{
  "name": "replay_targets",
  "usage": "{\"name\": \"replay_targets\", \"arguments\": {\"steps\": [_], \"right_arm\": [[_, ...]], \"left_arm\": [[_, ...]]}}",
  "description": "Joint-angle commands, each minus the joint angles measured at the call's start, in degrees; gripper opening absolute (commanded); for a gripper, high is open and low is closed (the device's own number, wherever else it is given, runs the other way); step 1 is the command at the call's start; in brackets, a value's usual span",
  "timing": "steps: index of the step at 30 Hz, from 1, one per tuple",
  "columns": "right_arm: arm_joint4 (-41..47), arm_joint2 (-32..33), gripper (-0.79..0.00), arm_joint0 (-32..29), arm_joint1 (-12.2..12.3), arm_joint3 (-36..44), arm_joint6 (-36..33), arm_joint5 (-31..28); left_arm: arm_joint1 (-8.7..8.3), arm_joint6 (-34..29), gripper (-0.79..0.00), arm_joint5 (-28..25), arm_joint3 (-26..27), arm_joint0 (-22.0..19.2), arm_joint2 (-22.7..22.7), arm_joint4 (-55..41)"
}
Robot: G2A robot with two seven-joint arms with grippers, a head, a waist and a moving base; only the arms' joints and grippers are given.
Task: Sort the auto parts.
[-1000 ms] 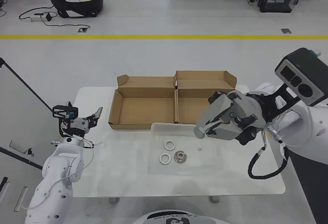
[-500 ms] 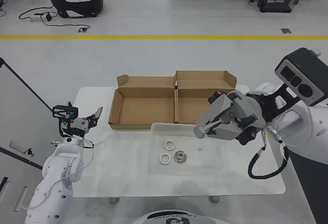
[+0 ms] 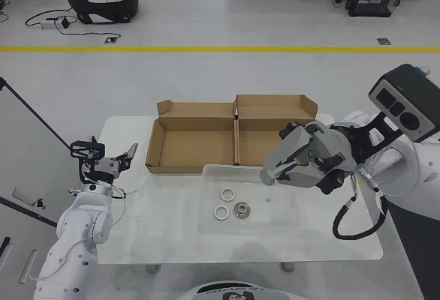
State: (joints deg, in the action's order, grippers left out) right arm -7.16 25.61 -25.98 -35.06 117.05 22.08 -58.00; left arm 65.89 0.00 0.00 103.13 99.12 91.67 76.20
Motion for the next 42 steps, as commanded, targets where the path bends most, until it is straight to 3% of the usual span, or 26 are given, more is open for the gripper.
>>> {"name": "replay_targets", "arguments": {"steps": [1,8,18,27,33,42], "right_arm": [[0.0,0.0,-0.785,0.0,0.0,0.0,0.0,0.0],[0.65,0.64,-0.785,-0.91,-0.11,0.51,-0.05,0.61],[2.64,6.78,-0.785,-7.35,0.03,3.1,0.76,0.0],[2.83,13.47,-0.785,-13.52,1.6,1.3,-2.77,0.0],[6.27,18.79,-0.785,-17.89,4.31,-2.84,-11.35,0.0],[20.65,25.81,-0.785,-18.16,7.91,-10.49,-34.6,0.0]], "left_arm": [[0.0,0.0,0.0,0.0,0.0,0.0,0.0,0.0],[0.0,0.0,0.0,0.0,0.0,0.0,0.0,0.0],[0.0,0.0,0.0,0.0,0.0,0.0,0.0,0.0],[0.0,0.0,0.0,0.0,0.0,0.0,0.0,0.0],[0.0,0.0,0.0,0.0,0.0,0.0,0.0,0.0],[0.0,0.0,0.0,0.0,0.0,0.0,0.0,0.0]]}}
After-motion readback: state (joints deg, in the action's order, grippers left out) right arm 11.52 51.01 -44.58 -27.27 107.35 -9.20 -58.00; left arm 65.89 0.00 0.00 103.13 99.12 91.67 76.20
